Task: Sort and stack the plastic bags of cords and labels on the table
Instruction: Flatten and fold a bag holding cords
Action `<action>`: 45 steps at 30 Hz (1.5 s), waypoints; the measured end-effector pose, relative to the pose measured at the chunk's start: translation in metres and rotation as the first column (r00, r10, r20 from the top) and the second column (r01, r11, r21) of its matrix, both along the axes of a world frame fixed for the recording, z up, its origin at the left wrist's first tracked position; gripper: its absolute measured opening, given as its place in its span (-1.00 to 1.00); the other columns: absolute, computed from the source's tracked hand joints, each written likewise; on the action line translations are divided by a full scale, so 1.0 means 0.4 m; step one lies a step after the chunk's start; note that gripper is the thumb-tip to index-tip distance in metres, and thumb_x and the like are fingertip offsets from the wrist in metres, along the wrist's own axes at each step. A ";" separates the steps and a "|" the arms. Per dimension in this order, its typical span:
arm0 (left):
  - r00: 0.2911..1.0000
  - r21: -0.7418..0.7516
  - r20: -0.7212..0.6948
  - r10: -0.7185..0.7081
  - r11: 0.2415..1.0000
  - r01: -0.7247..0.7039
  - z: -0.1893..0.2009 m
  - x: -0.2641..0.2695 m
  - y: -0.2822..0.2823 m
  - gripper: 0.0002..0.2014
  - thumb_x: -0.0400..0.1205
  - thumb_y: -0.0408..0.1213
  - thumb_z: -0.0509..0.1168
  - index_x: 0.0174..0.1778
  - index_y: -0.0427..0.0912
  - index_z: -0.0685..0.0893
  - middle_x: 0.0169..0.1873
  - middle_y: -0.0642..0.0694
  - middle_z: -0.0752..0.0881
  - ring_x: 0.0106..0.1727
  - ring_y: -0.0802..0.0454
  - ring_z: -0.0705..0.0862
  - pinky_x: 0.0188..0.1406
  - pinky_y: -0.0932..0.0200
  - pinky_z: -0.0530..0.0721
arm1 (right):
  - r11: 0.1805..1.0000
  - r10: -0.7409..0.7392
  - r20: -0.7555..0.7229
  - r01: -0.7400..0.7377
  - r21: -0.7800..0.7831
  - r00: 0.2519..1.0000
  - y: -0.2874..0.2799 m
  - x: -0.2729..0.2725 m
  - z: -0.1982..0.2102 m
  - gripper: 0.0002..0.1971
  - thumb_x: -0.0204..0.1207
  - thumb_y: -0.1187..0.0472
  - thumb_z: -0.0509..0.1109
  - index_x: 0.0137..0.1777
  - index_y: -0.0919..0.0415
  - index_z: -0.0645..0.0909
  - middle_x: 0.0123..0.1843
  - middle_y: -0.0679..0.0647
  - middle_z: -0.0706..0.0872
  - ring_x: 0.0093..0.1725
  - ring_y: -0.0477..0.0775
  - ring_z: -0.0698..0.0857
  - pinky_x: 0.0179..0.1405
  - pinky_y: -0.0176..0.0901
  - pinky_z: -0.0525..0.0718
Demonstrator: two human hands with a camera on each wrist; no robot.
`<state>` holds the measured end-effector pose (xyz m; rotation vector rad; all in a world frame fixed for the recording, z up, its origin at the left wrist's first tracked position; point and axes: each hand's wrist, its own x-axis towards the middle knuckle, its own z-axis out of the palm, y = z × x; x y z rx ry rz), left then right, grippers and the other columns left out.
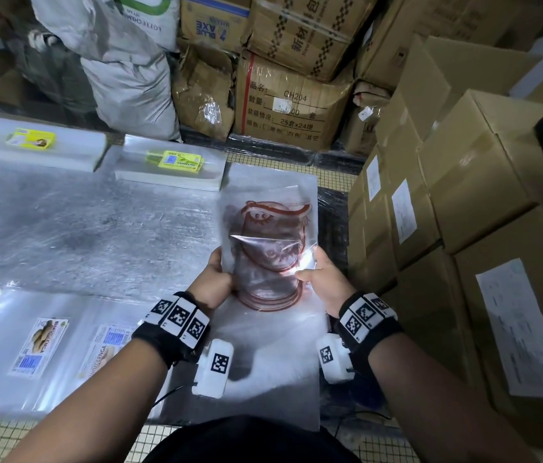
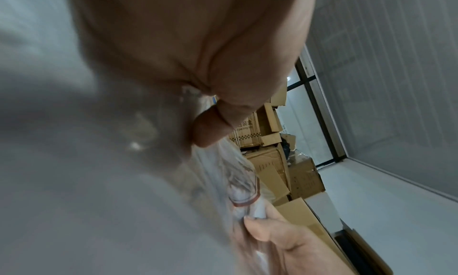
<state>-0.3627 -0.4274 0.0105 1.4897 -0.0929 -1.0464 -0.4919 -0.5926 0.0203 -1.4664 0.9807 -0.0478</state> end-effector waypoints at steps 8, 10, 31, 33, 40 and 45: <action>0.984 0.020 -0.081 0.160 0.987 -0.159 -0.025 0.064 -0.015 -0.74 0.26 -0.40 0.51 -0.16 -0.29 0.68 -0.13 -0.41 0.66 -0.03 -0.29 0.62 0.12 -0.18 0.59 | 0.999 0.033 -0.104 -0.037 -0.036 0.994 -0.023 0.011 -0.029 -0.46 0.34 0.43 0.44 0.33 0.08 0.54 0.16 0.13 0.73 0.21 0.21 0.71 0.38 0.24 0.61; 0.979 0.048 -0.106 0.173 0.984 -0.169 -0.019 0.075 -0.026 -0.79 0.42 -0.39 0.50 -0.08 -0.33 0.69 -0.04 -0.47 0.69 -0.01 -0.31 0.66 0.22 -0.22 0.62 | 0.999 0.022 -0.083 -0.024 -0.027 0.996 -0.017 0.017 -0.014 -0.52 0.39 0.48 0.43 0.29 0.13 0.56 0.14 0.19 0.74 0.22 0.25 0.71 0.38 0.22 0.61; 0.981 0.012 -0.131 0.143 0.990 -0.142 -0.026 0.069 -0.066 -0.67 0.52 -0.77 0.22 0.11 -0.38 0.62 -0.15 -0.26 0.72 -0.09 -0.23 0.68 0.08 -0.08 0.66 | 0.997 -0.066 -0.070 0.068 0.020 0.995 -0.039 0.043 -0.040 -0.72 0.51 0.55 0.22 0.05 0.19 0.56 -0.11 0.15 0.66 0.04 0.21 0.66 0.10 0.02 0.62; 0.975 -0.018 -0.169 0.145 0.988 -0.150 -0.024 0.068 -0.070 -0.60 0.51 -0.77 0.20 0.22 -0.40 0.60 -0.09 -0.31 0.73 -0.09 -0.24 0.70 0.08 -0.09 0.67 | 1.000 -0.025 -0.083 0.024 -0.014 0.996 -0.045 0.039 -0.045 -0.66 0.52 0.56 0.24 0.09 0.12 0.53 -0.04 0.17 0.68 0.07 0.23 0.69 0.11 0.08 0.65; 0.946 -0.231 -0.278 -0.167 0.968 0.103 -0.027 0.089 -0.031 -0.29 0.34 -0.51 0.43 0.48 -0.23 0.49 0.32 -0.42 0.64 0.34 -0.41 0.61 0.35 -0.20 0.59 | 0.994 -0.074 0.028 0.071 0.080 0.997 -0.060 0.017 -0.039 -0.41 0.54 0.65 0.22 0.42 0.05 0.49 0.13 0.19 0.75 0.06 0.17 0.75 -0.07 -0.07 0.78; 0.904 -0.241 -0.375 -0.206 0.963 0.119 -0.025 0.114 0.021 -0.31 0.22 -0.43 0.60 0.33 -0.25 0.63 0.08 -0.35 0.73 0.01 -0.25 0.68 0.09 -0.12 0.67 | 0.952 -0.208 0.104 0.177 0.249 0.973 -0.049 0.021 -0.036 -0.42 0.59 0.69 0.11 0.41 0.07 0.45 0.06 0.25 0.70 -0.17 0.13 0.70 -0.47 -0.20 0.69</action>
